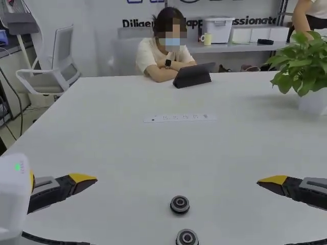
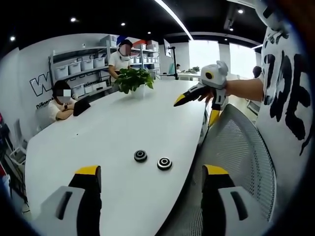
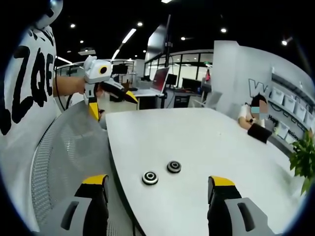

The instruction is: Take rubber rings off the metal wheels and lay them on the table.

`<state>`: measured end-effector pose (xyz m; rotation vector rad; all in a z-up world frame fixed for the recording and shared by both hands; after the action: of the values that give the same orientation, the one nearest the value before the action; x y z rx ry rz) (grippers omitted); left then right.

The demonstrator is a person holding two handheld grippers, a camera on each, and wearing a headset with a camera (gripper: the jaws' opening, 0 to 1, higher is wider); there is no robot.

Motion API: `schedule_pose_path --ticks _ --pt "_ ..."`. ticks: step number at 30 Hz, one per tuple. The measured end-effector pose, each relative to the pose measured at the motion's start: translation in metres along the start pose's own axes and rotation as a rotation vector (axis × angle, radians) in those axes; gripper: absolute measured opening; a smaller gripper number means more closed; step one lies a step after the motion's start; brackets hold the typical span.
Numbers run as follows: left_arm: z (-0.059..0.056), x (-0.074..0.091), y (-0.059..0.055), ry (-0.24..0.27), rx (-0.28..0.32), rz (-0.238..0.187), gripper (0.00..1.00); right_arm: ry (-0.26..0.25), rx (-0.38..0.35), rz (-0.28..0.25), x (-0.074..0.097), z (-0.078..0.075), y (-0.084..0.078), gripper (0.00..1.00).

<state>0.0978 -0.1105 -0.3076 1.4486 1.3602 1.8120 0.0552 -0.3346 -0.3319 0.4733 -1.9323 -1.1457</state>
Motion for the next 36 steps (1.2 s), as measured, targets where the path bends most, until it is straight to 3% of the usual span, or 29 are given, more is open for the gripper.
schedule_pose_path --ticks 18,36 --pt "-0.002 -0.014 0.009 -0.038 -0.04 0.0 0.74 0.027 0.042 -0.023 -0.014 -0.005 0.005 0.75" --pt "-0.004 -0.043 0.01 -0.1 -0.077 0.016 0.66 0.069 0.041 -0.014 -0.035 -0.009 -0.007 0.69"
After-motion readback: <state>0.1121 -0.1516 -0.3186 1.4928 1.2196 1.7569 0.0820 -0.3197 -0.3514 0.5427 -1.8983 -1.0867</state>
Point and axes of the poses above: the centre of the closed fingertips' face, and the gripper's own axes: x roughly backward along the fingers, z roughly to its left, y roughly out of its top, the point moved 3 cm from there along x, roughly backward along the fingers, and after that the axes turned 9 degrees about x, right-handed, at the moved point
